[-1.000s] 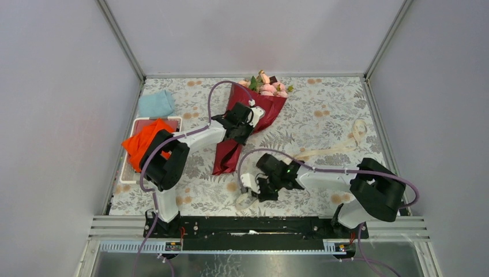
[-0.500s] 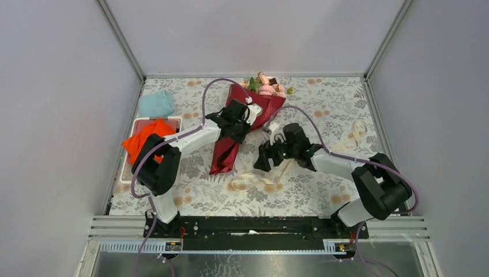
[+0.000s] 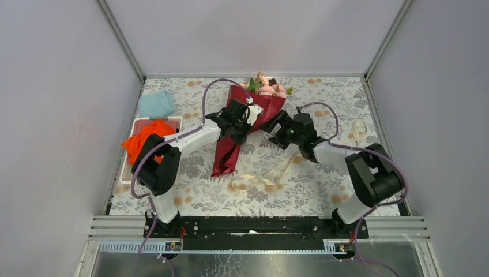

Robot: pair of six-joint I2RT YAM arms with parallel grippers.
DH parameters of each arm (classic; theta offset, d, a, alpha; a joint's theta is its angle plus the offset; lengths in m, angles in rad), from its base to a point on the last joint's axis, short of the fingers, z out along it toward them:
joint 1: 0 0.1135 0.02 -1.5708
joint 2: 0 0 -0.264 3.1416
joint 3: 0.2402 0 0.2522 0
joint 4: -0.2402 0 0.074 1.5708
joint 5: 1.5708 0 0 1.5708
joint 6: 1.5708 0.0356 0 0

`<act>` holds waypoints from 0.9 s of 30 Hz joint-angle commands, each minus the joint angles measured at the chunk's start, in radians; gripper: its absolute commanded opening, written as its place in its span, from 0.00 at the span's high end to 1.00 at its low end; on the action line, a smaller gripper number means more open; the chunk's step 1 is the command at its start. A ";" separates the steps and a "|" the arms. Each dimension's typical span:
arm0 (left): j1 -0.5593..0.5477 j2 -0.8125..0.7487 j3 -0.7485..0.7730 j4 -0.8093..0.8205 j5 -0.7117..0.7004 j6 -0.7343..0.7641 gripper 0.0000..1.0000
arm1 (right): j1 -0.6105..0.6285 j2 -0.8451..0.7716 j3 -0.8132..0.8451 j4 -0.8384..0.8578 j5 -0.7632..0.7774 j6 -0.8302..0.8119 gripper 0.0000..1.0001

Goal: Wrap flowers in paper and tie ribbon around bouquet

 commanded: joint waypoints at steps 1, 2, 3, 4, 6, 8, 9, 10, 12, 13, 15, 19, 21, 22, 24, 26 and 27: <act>0.010 0.005 0.036 0.002 0.030 -0.010 1.00 | 0.044 0.090 0.119 0.110 0.098 0.186 0.01; 0.010 0.008 0.037 0.002 0.032 -0.009 1.00 | 0.046 0.122 0.135 0.102 0.102 0.202 0.00; 0.010 0.007 0.037 0.003 0.035 -0.008 1.00 | 0.046 0.153 0.144 0.106 0.108 0.224 0.00; 0.010 0.007 0.038 0.002 0.034 -0.008 1.00 | 0.046 0.186 0.150 0.128 0.109 0.250 0.00; 0.010 0.007 0.036 0.002 0.034 -0.006 1.00 | 0.046 0.261 0.194 0.143 0.073 0.263 0.00; 0.010 0.010 0.036 0.002 0.038 -0.004 1.00 | 0.046 0.339 0.259 0.134 0.016 0.259 0.00; 0.008 0.012 0.036 0.002 0.041 -0.004 1.00 | 0.046 0.372 0.285 0.137 -0.006 0.267 0.00; 0.008 0.014 0.035 0.002 0.044 -0.004 1.00 | 0.046 0.399 0.301 0.149 -0.020 0.278 0.00; 0.008 0.018 0.034 0.002 0.054 -0.006 1.00 | 0.046 0.435 0.315 0.167 -0.031 0.291 0.09; 0.009 0.018 0.033 0.002 0.058 -0.005 1.00 | 0.046 0.442 0.319 0.169 -0.031 0.284 0.16; 0.008 0.019 0.030 0.002 0.064 -0.002 1.00 | 0.045 0.451 0.328 0.174 -0.040 0.262 0.46; 0.005 0.019 0.036 -0.013 0.086 0.014 1.00 | 0.037 0.455 0.329 0.150 -0.047 0.250 0.96; 0.001 0.017 0.041 -0.027 0.100 0.032 1.00 | 0.028 0.452 0.315 0.154 -0.047 0.255 1.00; -0.002 0.013 0.042 -0.034 0.110 0.041 1.00 | 0.022 0.450 0.305 0.159 -0.042 0.260 1.00; -0.012 0.001 0.048 -0.059 0.145 0.079 0.95 | 0.008 0.445 0.294 0.164 -0.039 0.258 1.00; -0.033 -0.020 0.058 -0.098 0.198 0.130 0.68 | 0.000 0.444 0.290 0.162 -0.042 0.252 1.00; -0.050 -0.031 0.066 -0.123 0.221 0.160 0.57 | -0.004 0.445 0.290 0.157 -0.041 0.247 1.00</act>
